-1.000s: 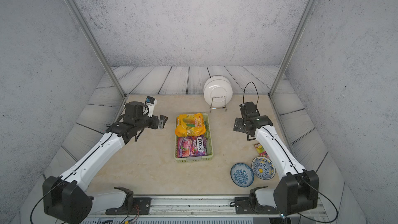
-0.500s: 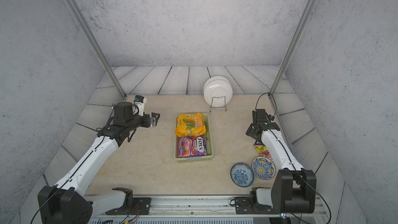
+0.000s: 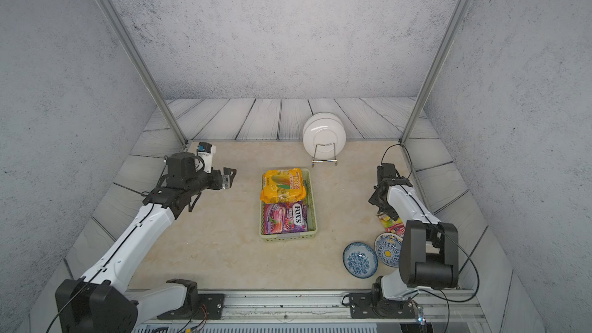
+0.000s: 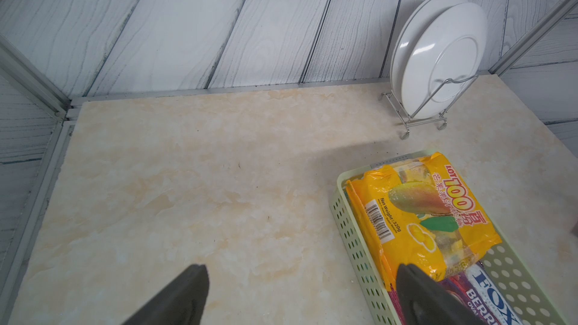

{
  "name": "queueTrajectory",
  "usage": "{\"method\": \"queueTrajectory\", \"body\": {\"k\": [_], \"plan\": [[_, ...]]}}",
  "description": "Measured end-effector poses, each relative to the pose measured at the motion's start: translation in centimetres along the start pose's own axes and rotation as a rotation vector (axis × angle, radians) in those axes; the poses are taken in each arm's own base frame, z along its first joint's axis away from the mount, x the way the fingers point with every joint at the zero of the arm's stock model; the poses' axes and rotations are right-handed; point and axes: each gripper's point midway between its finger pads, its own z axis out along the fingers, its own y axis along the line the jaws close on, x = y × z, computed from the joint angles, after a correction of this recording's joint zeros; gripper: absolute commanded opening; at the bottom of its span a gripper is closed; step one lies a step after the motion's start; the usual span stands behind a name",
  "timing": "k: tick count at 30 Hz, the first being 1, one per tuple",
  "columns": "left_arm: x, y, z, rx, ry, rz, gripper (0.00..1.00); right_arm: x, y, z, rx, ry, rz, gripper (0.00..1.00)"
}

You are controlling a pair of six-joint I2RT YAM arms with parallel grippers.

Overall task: Put the candies in the basket
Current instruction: Pick up the candy at the center of the board.

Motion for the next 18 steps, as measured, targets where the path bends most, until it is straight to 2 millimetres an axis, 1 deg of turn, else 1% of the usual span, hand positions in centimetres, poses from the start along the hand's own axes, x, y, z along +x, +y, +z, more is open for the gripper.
{"method": "queueTrajectory", "body": {"k": [7, 12, 18], "plan": [[0.1, 0.0, 0.0, 0.000, 0.002, -0.011, 1.00, -0.5, 2.1, 2.0, -0.027, 0.044, 0.001, 0.54], [0.1, 0.1, 0.0, -0.006, 0.008, -0.012, 1.00, 0.3, 2.2, 3.4, -0.009, 0.082, -0.006, 0.53], [0.2, 0.1, 0.0, -0.013, 0.009, -0.011, 1.00, 0.3, 2.0, 3.5, -0.003, 0.086, -0.005, 0.53]]}}
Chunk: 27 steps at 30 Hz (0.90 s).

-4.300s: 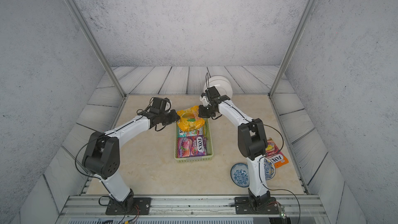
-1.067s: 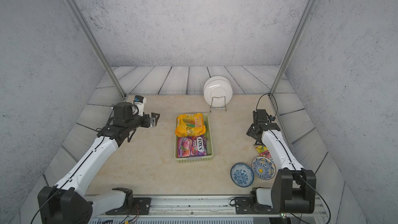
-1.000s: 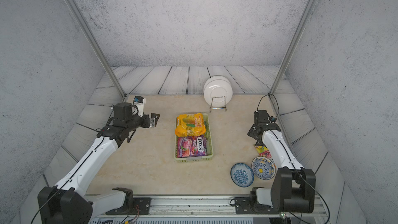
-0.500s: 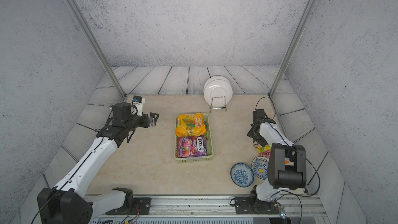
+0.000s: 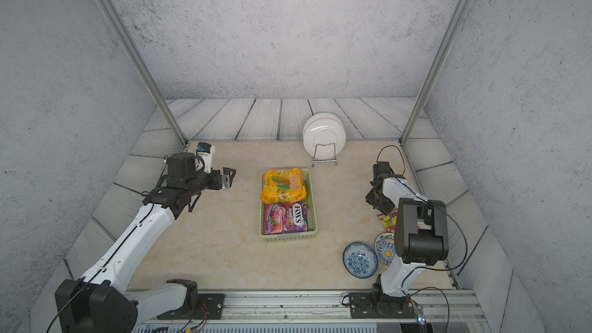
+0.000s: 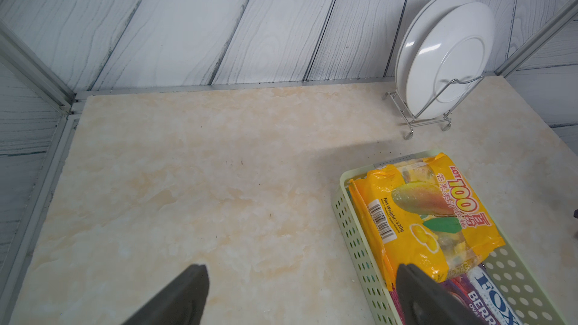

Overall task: Put the candies in the basket
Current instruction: Pick up the candy at the center of the board.

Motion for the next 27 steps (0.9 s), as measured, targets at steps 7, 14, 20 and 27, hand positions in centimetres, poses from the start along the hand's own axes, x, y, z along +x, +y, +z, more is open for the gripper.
{"method": "queueTrajectory", "body": {"k": [7, 14, 20, 27], "plan": [[0.1, -0.2, 0.0, 0.002, 0.004, 0.002, 1.00, 0.4, -0.6, 0.3, 0.016, 0.009, 0.002, 0.53], [0.1, -0.2, 0.0, 0.003, 0.005, 0.004, 1.00, 0.7, -1.5, 1.0, 0.034, 0.012, 0.013, 0.52], [0.0, -0.2, 0.0, -0.002, 0.005, 0.004, 1.00, 0.8, -2.1, 1.9, 0.045, 0.032, 0.025, 0.35], [-0.2, -0.2, 0.3, -0.005, 0.010, 0.006, 1.00, 0.6, -1.7, 2.2, 0.015, 0.039, 0.020, 0.00]]}}
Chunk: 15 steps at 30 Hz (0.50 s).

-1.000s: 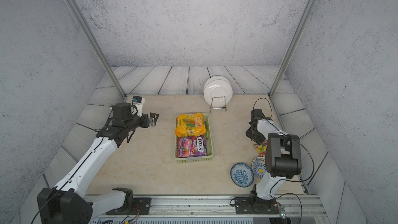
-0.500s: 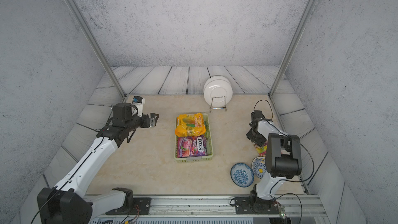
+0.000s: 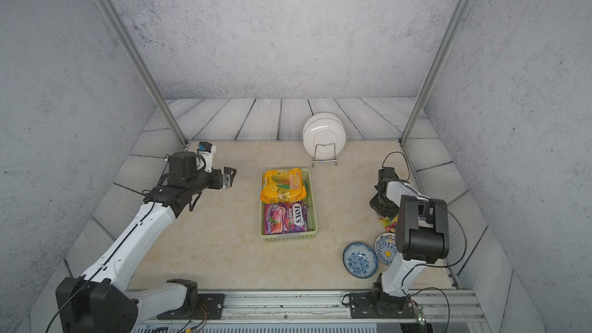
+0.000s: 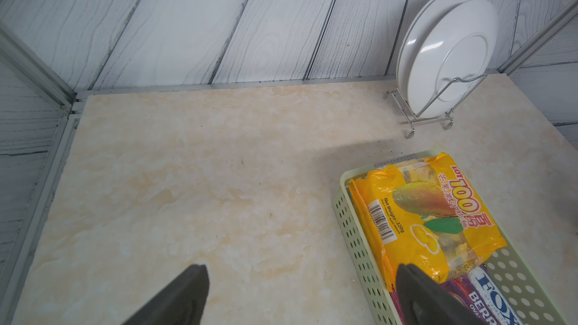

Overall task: Put the candies in the basket
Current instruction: Pick up the candy at the center of the board.

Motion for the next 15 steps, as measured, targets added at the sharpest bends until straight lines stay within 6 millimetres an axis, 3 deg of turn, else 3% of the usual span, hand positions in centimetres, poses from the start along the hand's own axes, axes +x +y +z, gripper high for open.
{"method": "queueTrajectory", "body": {"k": [9, 15], "plan": [[0.1, -0.1, 0.6, -0.004, 0.016, 0.004, 1.00, 0.5, 1.5, -0.5, -0.081, 0.034, -0.031, 0.00], [0.0, 0.3, 0.5, -0.020, 0.012, 0.003, 1.00, 1.4, 4.1, -4.6, -0.223, 0.013, -0.123, 0.00]]}}
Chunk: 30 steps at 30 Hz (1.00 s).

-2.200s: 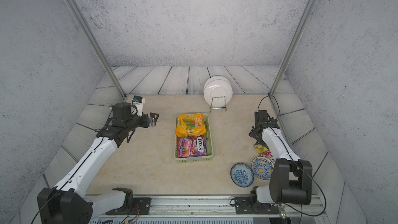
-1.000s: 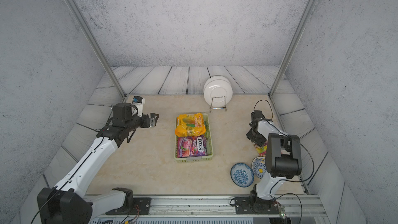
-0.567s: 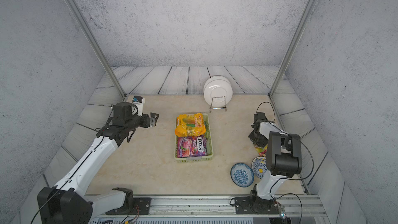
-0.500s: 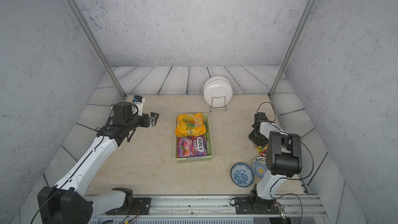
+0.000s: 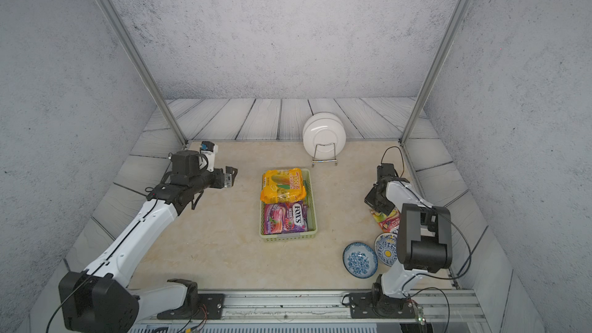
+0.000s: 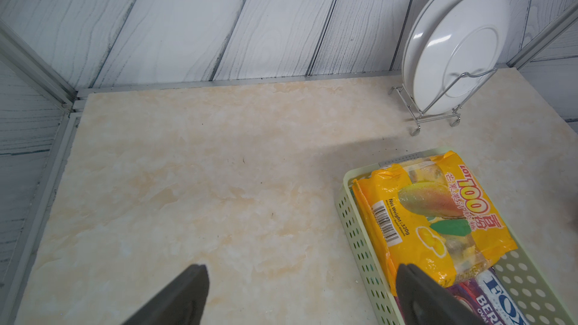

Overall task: Put the candies in the basket
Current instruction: Pick up the candy at the center of the board, then place the candy in the basket.

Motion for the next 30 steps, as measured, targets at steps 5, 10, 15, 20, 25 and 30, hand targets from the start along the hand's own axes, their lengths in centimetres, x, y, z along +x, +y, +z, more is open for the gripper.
{"method": "queueTrajectory", "body": {"k": [5, 10, 15, 20, 25, 30], "plan": [[-0.1, 0.6, 0.0, -0.010, -0.003, -0.012, 1.00, 0.7, 3.3, -4.0, -0.143, -0.047, -0.095, 0.00], [-0.2, 1.1, -0.1, -0.018, -0.007, -0.026, 1.00, 1.8, 5.0, -7.2, -0.242, -0.069, -0.177, 0.00], [-0.3, 1.7, -0.3, -0.023, -0.013, -0.042, 1.00, 3.1, 6.2, -11.0, -0.339, -0.095, -0.268, 0.00], [-0.4, 2.3, -0.4, -0.032, -0.020, -0.054, 1.00, 4.1, 7.5, -14.8, -0.441, -0.130, -0.388, 0.00], [-0.5, 3.0, -0.5, -0.046, -0.025, -0.065, 1.00, 5.8, 9.9, -17.8, -0.535, -0.142, -0.543, 0.00], [-0.6, 3.3, -0.7, -0.051, -0.030, -0.067, 1.00, 8.8, 12.4, -19.9, -0.615, -0.123, -0.720, 0.00]]}}
